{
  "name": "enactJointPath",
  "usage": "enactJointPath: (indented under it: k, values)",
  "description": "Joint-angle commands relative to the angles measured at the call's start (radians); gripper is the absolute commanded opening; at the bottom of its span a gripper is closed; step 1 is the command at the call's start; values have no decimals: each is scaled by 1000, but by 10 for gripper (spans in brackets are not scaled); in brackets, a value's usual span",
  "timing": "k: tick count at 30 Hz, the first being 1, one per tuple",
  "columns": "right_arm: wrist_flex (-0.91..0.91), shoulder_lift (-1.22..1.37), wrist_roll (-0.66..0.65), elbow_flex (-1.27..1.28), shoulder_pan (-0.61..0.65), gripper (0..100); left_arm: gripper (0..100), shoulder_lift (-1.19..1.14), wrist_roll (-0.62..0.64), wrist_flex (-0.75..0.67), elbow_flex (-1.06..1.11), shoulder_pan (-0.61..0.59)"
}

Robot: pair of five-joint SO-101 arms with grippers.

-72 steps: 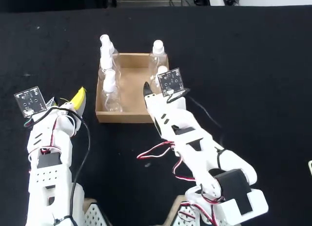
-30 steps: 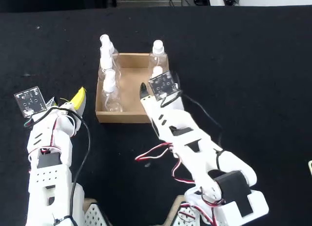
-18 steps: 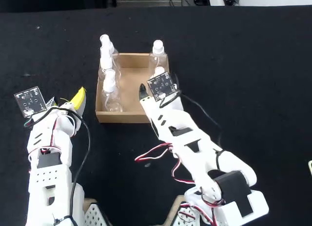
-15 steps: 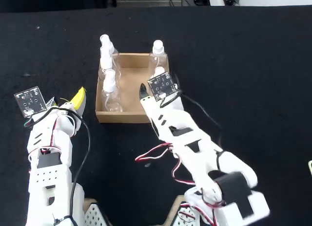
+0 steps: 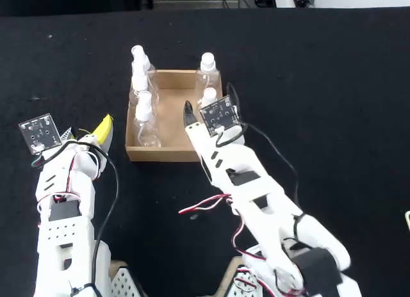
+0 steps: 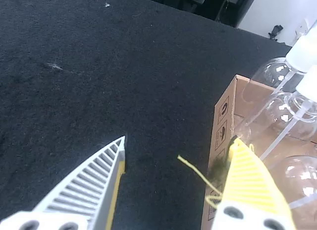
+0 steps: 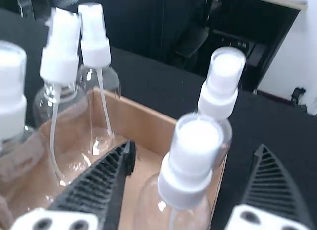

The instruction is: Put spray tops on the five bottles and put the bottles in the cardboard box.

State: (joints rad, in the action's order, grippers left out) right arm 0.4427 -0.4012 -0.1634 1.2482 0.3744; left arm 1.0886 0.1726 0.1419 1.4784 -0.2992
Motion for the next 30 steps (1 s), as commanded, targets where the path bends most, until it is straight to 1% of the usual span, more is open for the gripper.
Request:
enactJointPath:
  k: [1,5,13,16,18,19,21,22,23,25,27,28,29,30]
  values:
    - [-15,-104,-9,-4,-18,336,300,9,-12,-21,-13,-4]
    - [-137,-222,-9,-15,-26,336,300,9,-12,-21,-15,-2]
    - [-298,-472,-9,-15,-25,336,300,9,-12,-21,-13,-1]
    - [-396,-581,-9,-12,-31,334,300,9,-12,-21,-10,-1]
    - [-477,-648,-11,-5,-34,290,300,9,-12,-21,-10,-1]
    - [-522,-682,-14,-5,-41,245,300,9,-12,-21,-10,-2]
    - [-597,-746,-11,-7,-68,118,298,9,-12,-20,-8,-7]
    - [-623,-783,-11,-8,-83,47,287,9,-12,-15,-8,-10]
    - [-646,-822,-11,-7,-106,2,256,9,-12,-14,-8,-10]
    - [-700,-901,-12,7,-149,60,153,9,-12,-12,-8,-10]
    - [-772,-992,-14,38,-210,74,26,9,-12,-12,-8,-10]
    - [-813,-1041,-11,64,-244,74,29,11,-12,-12,-8,-10]
    - [-850,-1095,-11,94,-273,74,61,11,-12,-12,-12,-10]
    - [-888,-1148,-11,124,-296,74,72,11,-14,-17,-18,-7]
